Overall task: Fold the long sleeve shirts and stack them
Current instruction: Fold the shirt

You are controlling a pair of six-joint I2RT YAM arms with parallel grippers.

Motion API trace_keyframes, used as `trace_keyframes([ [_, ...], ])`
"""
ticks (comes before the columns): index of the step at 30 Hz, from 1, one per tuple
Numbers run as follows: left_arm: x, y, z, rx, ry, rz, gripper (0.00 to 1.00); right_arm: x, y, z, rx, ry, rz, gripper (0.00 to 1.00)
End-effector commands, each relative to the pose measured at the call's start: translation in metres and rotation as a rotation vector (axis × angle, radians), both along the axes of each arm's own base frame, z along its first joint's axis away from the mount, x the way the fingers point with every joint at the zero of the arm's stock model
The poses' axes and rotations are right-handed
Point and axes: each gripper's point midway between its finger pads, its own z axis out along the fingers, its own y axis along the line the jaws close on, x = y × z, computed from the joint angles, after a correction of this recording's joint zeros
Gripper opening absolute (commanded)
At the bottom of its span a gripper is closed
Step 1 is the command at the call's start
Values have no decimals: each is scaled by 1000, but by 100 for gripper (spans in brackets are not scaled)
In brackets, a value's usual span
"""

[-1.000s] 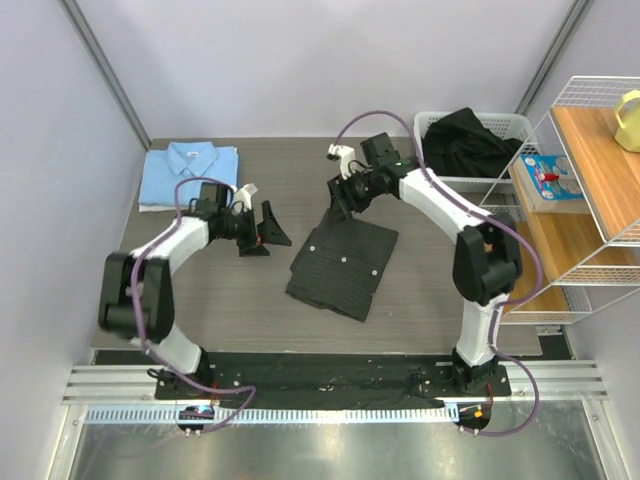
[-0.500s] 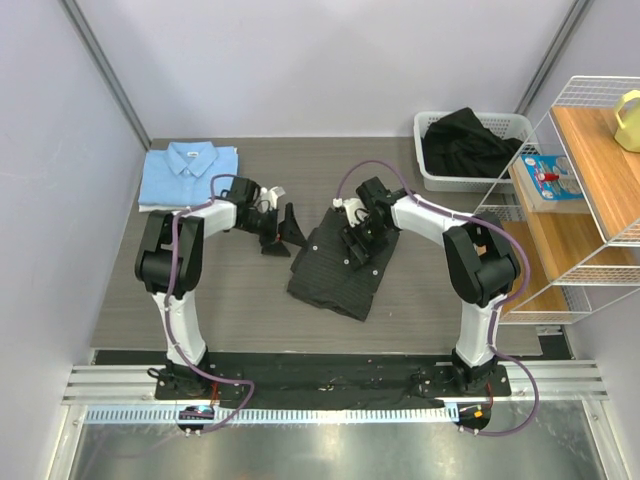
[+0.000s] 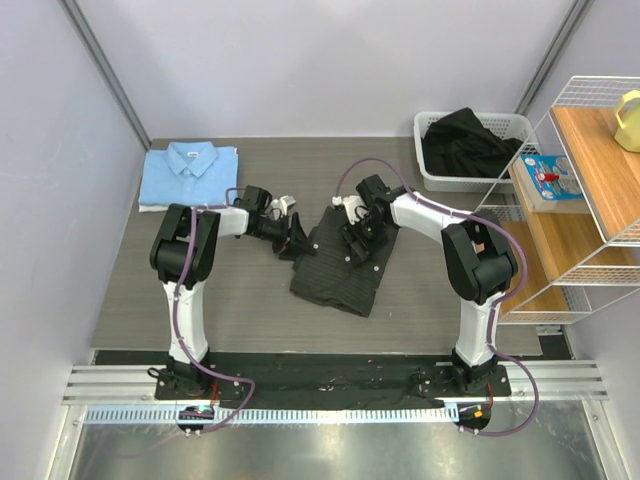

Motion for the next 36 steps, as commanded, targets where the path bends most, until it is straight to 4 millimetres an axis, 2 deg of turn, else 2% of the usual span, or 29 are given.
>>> trace_keyframes([
  [1, 24, -2, -40, 74, -45, 68, 52, 18, -11, -17, -65, -39, 3, 56],
  [4, 32, -6, -43, 74, -37, 82, 53, 19, -10, -18, -63, -33, 3, 57],
  [8, 37, -7, -45, 74, -34, 93, 48, 17, -5, -13, -34, -23, -2, 57],
  [11, 40, -12, -38, 32, -28, 80, 12, 16, -3, -7, -19, -23, -15, 58],
  [12, 39, -12, -33, 28, -28, 73, 0, 17, -2, 2, -4, -40, -23, 60],
  [14, 37, -3, -26, 74, -24, 70, 0, 16, -4, 13, 21, -36, -66, 62],
  [15, 41, 6, -25, 131, -96, 45, 0, 16, -4, 27, 49, -53, -82, 66],
  [16, 45, 12, -14, 175, -136, 36, 0, 15, -6, 36, 70, -53, -115, 67],
  [17, 29, 25, -12, 245, -75, 9, 0, 17, -14, 43, 86, -59, -152, 69],
  [18, 41, 28, 4, 280, -132, -3, 0, 12, -19, 45, 104, -41, -176, 70],
  [19, 45, 41, 11, 368, -199, -30, 0, 11, -22, 61, 136, -65, -196, 72],
  [20, 36, 50, 19, 419, -175, -57, 0, 11, -34, 65, 152, -57, -245, 72],
  [21, 51, 54, 41, 458, -237, -55, 0, 4, -40, 65, 162, -43, -262, 73],
  [23, 70, 71, 69, 568, -359, -89, 0, -1, -48, 81, 208, -64, -286, 73],
  [24, 63, 79, 82, 615, -351, -131, 0, -1, -56, 84, 213, -74, -309, 73],
  [25, 94, 89, 125, 698, -536, -141, 0, -7, -60, 83, 219, -64, -316, 73],
  [26, 96, 87, 139, 748, -593, -193, 0, -10, -63, 92, 235, -89, -320, 74],
  [27, 96, 90, 158, 798, -648, -232, 0, -13, -70, 90, 236, -82, -340, 74],
  [28, 109, 89, 196, 855, -780, -228, 0, -16, -69, 94, 255, -85, -337, 74],
  [30, 114, 84, 229, 1048, -981, -344, 0, -22, -72, 98, 274, -87, -347, 74],
  [31, 105, 62, 233, 1089, -1060, -433, 0, -24, -71, 99, 285, -85, -346, 74],
  [32, 103, 67, 246, 1203, -1131, -498, 0, -26, -71, 100, 292, -86, -346, 74],
  [33, 105, 55, 253, 1233, -1206, -511, 0, -28, -74, 97, 290, -79, -355, 74],
  [34, 87, 35, 223, 1248, -1200, -645, 0, -28, -74, 97, 295, -80, -357, 74],
  [36, 76, 26, 209, 1316, -1236, -723, 0, -30, -76, 94, 296, -73, -370, 74],
])
